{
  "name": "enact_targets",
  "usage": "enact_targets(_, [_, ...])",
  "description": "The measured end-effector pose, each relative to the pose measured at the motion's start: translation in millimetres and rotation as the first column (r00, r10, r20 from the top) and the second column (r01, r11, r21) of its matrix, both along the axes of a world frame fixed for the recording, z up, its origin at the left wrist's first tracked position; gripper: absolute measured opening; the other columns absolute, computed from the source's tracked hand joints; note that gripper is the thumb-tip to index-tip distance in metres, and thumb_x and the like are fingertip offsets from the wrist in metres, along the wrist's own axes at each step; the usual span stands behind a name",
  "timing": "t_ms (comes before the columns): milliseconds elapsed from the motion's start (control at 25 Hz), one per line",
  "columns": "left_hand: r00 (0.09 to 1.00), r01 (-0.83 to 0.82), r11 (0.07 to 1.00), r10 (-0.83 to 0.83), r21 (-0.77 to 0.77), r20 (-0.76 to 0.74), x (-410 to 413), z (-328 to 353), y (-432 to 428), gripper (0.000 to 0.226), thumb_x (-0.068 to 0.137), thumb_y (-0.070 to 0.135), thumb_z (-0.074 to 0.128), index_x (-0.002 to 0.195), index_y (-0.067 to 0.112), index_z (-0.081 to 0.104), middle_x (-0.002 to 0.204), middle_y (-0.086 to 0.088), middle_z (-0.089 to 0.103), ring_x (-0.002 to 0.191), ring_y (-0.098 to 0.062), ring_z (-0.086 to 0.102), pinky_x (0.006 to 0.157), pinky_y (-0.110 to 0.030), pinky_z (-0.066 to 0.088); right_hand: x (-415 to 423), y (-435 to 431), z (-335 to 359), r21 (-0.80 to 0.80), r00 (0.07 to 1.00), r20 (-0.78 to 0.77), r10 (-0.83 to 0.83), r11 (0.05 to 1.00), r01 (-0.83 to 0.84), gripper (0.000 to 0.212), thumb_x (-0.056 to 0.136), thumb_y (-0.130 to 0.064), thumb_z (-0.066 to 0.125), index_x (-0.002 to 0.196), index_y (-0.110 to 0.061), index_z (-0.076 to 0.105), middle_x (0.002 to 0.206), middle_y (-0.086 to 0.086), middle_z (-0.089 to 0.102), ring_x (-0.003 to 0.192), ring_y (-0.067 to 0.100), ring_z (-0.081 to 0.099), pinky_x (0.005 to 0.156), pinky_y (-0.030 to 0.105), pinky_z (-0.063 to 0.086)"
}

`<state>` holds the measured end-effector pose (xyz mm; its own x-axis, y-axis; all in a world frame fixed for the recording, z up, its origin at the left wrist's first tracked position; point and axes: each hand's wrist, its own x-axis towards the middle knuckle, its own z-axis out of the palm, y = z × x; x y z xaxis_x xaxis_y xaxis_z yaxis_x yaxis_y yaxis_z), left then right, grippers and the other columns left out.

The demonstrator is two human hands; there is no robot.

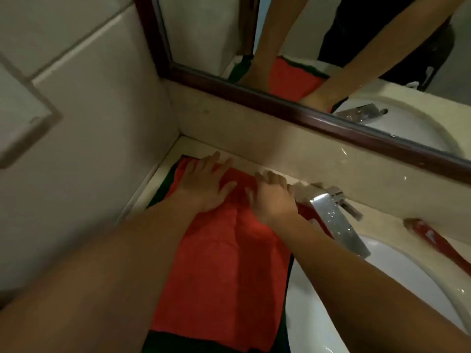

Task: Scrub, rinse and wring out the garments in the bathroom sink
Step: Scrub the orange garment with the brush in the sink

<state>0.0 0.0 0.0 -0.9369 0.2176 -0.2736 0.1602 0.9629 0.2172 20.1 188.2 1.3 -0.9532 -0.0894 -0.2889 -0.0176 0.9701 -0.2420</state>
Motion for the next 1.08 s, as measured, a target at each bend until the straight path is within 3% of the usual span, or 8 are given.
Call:
enact_targets(160, [0.996, 0.052, 0.998, -0.051, -0.018, 0.073, -17.2, -20.8, 1.0, 0.071, 0.100, 0.066, 0.025, 0.161, 0.036, 0.008, 0.170, 0.001, 0.000, 0.156, -0.020, 0.000, 0.125, -0.049, 0.000, -2.0, -1.6, -19.2, -0.027, 0.995, -0.080, -0.059, 0.998, 0.057, 0.041, 0.101, -0.045, 0.050, 0.137, -0.029, 0.059, 0.144, 0.003, 0.047, 0.138, 0.029, 0.037, 0.112, 0.046, 0.027])
enact_targets(320, [0.994, 0.078, 0.997, -0.078, 0.000, 0.074, -22.4, -32.7, 0.8, 0.070, 0.100, 0.066, 0.024, 0.161, 0.035, 0.011, 0.170, 0.002, 0.003, 0.155, -0.020, 0.001, 0.125, -0.048, 0.000, -6.1, -5.3, -16.9, -0.070, 0.984, -0.084, -0.159, 0.986, 0.153, 0.043, 0.100, -0.046, 0.053, 0.138, -0.027, 0.053, 0.135, 0.007, 0.054, 0.131, 0.033, 0.043, 0.108, 0.048, 0.036])
enact_targets(440, [0.997, 0.044, 0.998, -0.047, 0.046, 0.056, -23.7, -29.9, 2.2, 0.065, 0.101, 0.063, 0.028, 0.159, 0.033, 0.022, 0.167, -0.002, 0.015, 0.153, -0.024, 0.009, 0.124, -0.047, 0.003, -10.8, -7.6, -13.7, 0.005, 0.980, -0.047, -0.191, 0.981, 0.192, 0.040, 0.100, -0.048, 0.051, 0.134, -0.028, 0.055, 0.136, 0.010, 0.050, 0.131, 0.035, 0.038, 0.107, 0.048, 0.033])
enact_targets(560, [0.999, 0.027, 0.999, -0.025, 0.047, -0.037, -15.8, -28.1, 2.6, 0.059, 0.101, 0.059, 0.036, 0.153, 0.030, 0.034, 0.155, -0.008, 0.030, 0.144, -0.030, 0.022, 0.118, -0.049, 0.013, -11.6, -9.5, -9.0, -0.003, 0.982, -0.002, -0.191, 0.982, 0.191, 0.037, 0.099, -0.040, 0.054, 0.135, -0.030, 0.056, 0.138, 0.007, 0.051, 0.133, 0.034, 0.035, 0.110, 0.052, 0.028])
enact_targets(680, [0.995, 0.034, 0.998, -0.029, 0.055, -0.099, -10.9, -29.5, 1.1, 0.055, 0.100, 0.057, 0.044, 0.147, 0.027, 0.043, 0.147, -0.008, 0.036, 0.137, -0.029, 0.030, 0.112, -0.047, 0.019, -6.4, -11.1, -3.0, -0.028, 0.981, -0.053, -0.186, 0.982, 0.185, 0.035, 0.098, -0.032, 0.058, 0.133, -0.030, 0.058, 0.136, 0.007, 0.049, 0.131, 0.035, 0.033, 0.110, 0.052, 0.025])
enact_targets(920, [0.963, 0.070, 0.976, -0.012, 0.207, -0.269, -8.0, -38.4, -4.3, 0.037, 0.094, 0.045, 0.063, 0.121, 0.020, 0.066, 0.130, -0.007, 0.053, 0.122, -0.032, 0.046, 0.101, -0.045, 0.028, 5.9, -5.6, -7.8, -0.163, 0.970, -0.200, -0.140, 0.981, 0.108, 0.033, 0.091, -0.042, 0.070, 0.117, -0.023, 0.066, 0.128, 0.004, 0.055, 0.128, 0.030, 0.044, 0.107, 0.045, 0.024])
enact_targets(1080, [0.924, 0.181, 0.942, -0.064, 0.284, -0.378, -8.7, -36.6, -6.0, 0.040, 0.093, 0.049, 0.047, 0.097, 0.014, 0.065, 0.094, -0.010, 0.069, 0.095, -0.033, 0.065, 0.093, -0.038, 0.029, 14.2, -6.8, -6.8, -0.230, 0.961, -0.254, -0.114, 0.972, 0.054, 0.026, 0.100, -0.046, 0.057, 0.102, -0.020, 0.056, 0.104, 0.004, 0.067, 0.108, 0.031, 0.059, 0.102, 0.046, 0.033])
